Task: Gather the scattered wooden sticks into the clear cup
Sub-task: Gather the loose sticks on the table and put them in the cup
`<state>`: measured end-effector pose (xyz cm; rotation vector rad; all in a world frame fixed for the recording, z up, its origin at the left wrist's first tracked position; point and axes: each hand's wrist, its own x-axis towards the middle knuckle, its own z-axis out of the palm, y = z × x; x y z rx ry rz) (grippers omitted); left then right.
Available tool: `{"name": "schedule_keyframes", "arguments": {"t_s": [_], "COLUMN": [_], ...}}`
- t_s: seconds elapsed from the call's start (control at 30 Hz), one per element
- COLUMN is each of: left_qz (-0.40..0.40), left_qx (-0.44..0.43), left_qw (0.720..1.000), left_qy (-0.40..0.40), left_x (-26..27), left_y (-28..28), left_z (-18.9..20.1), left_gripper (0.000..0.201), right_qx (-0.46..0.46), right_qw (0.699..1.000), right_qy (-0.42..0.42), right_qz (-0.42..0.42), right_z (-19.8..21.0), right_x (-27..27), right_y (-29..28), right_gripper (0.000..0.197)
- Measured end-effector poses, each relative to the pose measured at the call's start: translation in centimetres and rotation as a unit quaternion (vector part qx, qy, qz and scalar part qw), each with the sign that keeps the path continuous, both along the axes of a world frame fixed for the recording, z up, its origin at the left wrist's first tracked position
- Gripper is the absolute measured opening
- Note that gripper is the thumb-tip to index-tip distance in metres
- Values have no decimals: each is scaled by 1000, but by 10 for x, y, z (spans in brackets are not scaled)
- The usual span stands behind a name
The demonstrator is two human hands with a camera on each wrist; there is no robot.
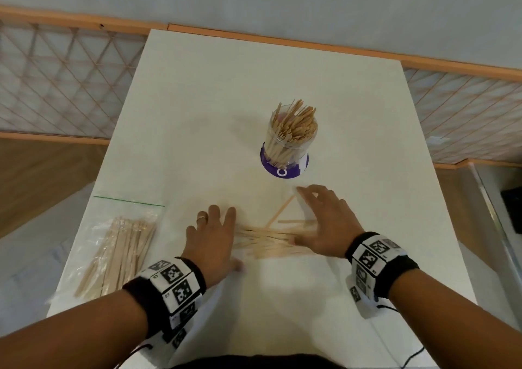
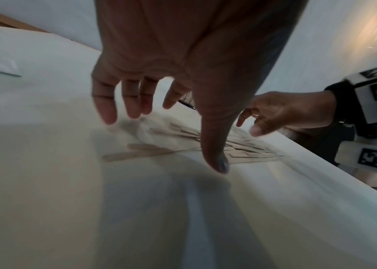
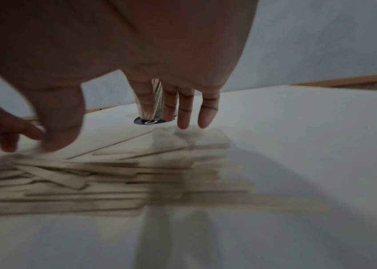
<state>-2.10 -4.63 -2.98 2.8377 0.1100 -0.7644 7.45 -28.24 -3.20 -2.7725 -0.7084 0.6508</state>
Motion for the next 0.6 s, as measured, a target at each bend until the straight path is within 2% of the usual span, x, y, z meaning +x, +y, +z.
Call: {"name": "schedule_keyframes", "arguments": {"t_s": [0.07, 0.13, 0.27, 0.37, 0.43, 0.5, 0.6], "left_qz": [12, 7, 16, 26, 30, 25, -8], "left_qx": [-17, -56, -149, -171, -178, -179, -116], "left_qw": [1000, 998, 988, 984, 983, 982, 990], "left_qy": [12, 6, -19, -43, -45, -52, -78], "left_x": [-6, -7, 0, 6, 10, 13, 17], "left_y": [1, -1, -9, -14, -19, -24, -31], "left_z": [-3, -7, -12, -16, -16, -16, -17], "left_gripper": [106, 96, 60, 46, 51, 64, 67], "right_qx": [-75, -112, -69, -2, 19, 11, -28], "right_qw": [995, 987, 989, 996, 997, 996, 992], "right_qy": [7, -11, -17, 14, 26, 27, 1], "right_qz": [61, 117, 128, 90, 74, 81, 120], "right_z": [4, 0, -8, -7, -5, -3, -1], "right_x": [0, -1, 4, 6, 5, 5, 6], "right_y": [-5, -4, 3, 0, -2, 0, 6], "right_gripper": [127, 130, 99, 69, 55, 47, 36]}}
